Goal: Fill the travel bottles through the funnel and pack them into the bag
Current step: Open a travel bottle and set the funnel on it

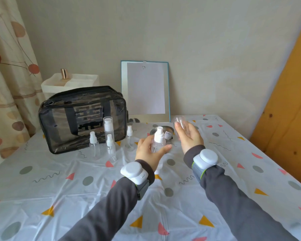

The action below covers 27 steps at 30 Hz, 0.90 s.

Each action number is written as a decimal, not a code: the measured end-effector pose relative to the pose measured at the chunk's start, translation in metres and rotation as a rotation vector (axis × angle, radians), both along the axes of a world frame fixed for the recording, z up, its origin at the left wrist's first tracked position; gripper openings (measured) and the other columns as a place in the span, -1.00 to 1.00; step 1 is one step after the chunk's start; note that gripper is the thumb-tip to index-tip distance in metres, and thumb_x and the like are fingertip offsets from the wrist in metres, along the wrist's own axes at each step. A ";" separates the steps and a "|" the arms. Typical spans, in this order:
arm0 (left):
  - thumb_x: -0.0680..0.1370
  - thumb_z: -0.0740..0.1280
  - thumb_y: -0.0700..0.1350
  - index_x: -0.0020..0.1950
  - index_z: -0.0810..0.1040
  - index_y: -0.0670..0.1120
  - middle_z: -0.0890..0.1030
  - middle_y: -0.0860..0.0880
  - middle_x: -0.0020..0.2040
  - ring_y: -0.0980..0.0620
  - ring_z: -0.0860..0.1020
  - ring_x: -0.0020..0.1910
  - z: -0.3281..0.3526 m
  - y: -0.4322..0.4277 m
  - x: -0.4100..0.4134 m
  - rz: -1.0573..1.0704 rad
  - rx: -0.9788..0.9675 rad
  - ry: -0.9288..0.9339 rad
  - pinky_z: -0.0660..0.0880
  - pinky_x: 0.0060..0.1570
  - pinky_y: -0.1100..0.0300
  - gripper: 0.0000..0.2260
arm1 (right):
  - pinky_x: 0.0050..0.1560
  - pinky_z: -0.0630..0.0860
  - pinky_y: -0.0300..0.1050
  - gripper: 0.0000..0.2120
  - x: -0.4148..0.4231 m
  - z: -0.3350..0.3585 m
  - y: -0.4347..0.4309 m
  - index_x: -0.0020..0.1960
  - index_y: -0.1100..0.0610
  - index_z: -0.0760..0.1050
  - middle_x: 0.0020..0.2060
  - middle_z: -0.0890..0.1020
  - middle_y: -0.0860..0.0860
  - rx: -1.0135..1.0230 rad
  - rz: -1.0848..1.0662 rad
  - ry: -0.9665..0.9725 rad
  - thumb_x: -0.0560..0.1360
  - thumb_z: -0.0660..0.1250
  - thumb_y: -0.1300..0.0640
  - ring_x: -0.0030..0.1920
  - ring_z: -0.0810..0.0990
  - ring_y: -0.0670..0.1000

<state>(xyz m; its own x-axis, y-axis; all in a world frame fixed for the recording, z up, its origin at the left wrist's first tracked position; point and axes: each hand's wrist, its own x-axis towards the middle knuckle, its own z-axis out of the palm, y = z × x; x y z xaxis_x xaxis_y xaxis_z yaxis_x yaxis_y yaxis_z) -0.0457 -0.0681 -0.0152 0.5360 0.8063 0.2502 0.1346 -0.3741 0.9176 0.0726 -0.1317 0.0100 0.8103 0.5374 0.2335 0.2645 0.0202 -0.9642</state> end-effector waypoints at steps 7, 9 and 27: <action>0.37 0.46 0.09 0.05 0.55 -0.09 0.48 -0.06 0.02 0.25 0.38 -0.14 -0.011 -0.010 0.010 -0.005 0.034 0.053 0.31 -0.06 0.27 -0.63 | 0.01 0.31 -0.21 -0.47 0.078 -0.038 -0.051 0.19 0.05 0.40 0.04 0.58 0.02 -0.445 -0.225 0.010 0.32 0.46 -0.13 -0.06 0.48 0.05; 0.37 0.46 0.09 0.03 0.55 -0.11 0.49 -0.09 0.02 0.17 0.40 -0.10 -0.012 -0.010 0.012 -0.012 0.026 0.057 0.38 -0.01 0.21 -0.63 | 0.10 0.36 -0.19 -0.52 0.102 -0.042 -0.066 0.20 0.08 0.44 0.11 0.56 0.04 -0.565 -0.222 -0.045 0.34 0.48 0.00 0.07 0.52 0.11; 0.35 0.48 0.08 -0.02 0.53 0.04 0.42 0.14 -0.06 0.13 0.43 0.01 -0.016 -0.012 0.021 -0.040 0.003 0.028 0.37 0.04 0.21 -0.72 | 0.19 0.42 -0.07 -0.44 0.137 -0.063 -0.079 0.34 0.11 0.29 0.19 0.54 0.09 -0.730 -0.284 -0.077 0.39 0.39 0.15 0.20 0.48 0.18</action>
<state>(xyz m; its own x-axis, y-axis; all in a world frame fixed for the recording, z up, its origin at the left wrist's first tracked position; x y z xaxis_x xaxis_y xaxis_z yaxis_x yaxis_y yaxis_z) -0.0242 -0.0803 -0.0314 0.5747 0.7833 0.2369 0.1455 -0.3826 0.9124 0.2094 -0.2110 -0.0532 0.9355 0.3513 -0.0376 0.2315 -0.6898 -0.6860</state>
